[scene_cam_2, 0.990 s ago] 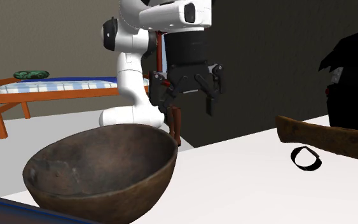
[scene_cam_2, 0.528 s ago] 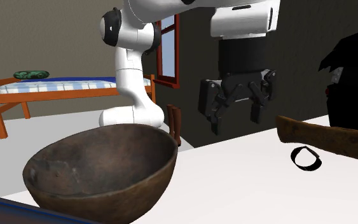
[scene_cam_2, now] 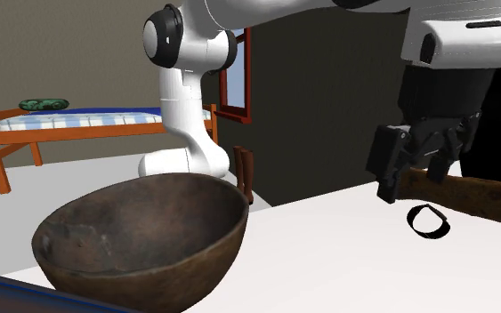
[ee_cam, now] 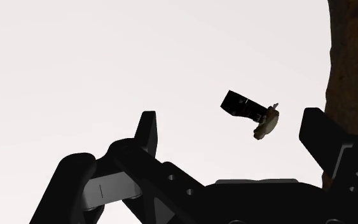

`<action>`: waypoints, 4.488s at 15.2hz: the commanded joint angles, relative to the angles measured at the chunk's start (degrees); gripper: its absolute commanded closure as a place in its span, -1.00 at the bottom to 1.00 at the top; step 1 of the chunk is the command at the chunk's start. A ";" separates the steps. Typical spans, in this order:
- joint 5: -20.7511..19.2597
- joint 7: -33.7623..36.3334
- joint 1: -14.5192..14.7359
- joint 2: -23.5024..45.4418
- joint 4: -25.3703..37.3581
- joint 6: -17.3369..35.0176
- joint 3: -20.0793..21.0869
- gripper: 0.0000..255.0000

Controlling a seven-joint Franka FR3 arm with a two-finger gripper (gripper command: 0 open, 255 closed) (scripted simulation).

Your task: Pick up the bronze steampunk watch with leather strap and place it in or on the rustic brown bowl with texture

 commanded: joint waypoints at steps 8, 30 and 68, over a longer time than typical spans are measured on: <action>-0.98 2.62 1.91 4.87 0.05 4.39 1.62 -1.00; -0.94 2.94 2.02 4.76 1.04 3.35 1.65 1.00; -0.50 -3.33 -4.56 2.93 22.91 -21.80 -2.28 1.00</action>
